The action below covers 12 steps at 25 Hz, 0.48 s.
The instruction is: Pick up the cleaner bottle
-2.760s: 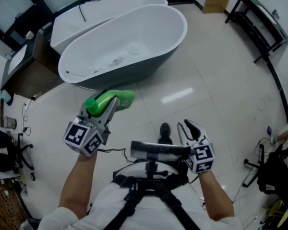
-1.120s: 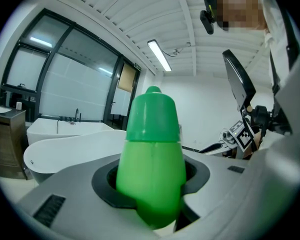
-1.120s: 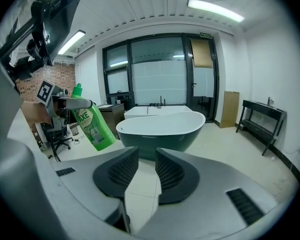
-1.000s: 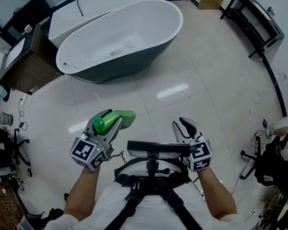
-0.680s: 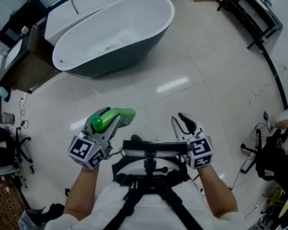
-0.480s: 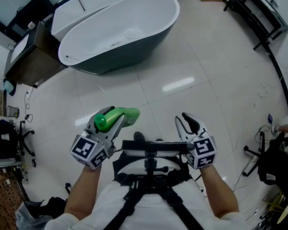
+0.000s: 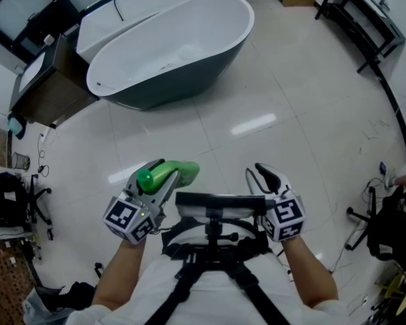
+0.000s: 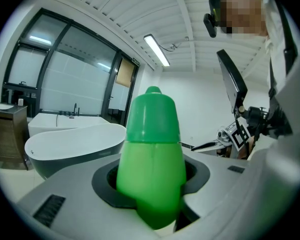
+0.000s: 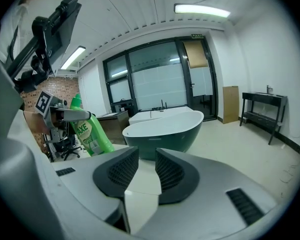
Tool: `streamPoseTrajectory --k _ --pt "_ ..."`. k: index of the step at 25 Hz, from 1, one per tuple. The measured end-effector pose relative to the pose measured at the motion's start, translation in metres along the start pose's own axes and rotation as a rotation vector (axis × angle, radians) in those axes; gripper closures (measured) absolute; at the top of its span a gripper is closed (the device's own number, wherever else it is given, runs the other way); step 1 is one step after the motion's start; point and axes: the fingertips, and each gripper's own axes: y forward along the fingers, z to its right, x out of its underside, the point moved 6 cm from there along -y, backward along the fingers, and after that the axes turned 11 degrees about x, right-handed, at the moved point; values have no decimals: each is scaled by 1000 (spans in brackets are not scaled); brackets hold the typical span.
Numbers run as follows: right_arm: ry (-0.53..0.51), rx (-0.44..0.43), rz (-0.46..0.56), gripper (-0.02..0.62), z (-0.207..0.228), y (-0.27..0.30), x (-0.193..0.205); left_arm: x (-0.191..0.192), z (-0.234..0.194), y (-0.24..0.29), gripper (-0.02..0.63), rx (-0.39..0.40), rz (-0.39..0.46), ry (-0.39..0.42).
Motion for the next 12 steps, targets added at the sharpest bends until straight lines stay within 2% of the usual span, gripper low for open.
streamPoseTrajectory --k 12 --pt "25 61 18 491 -49 11 -16 -1 -29 -35 429 78 -26 15"
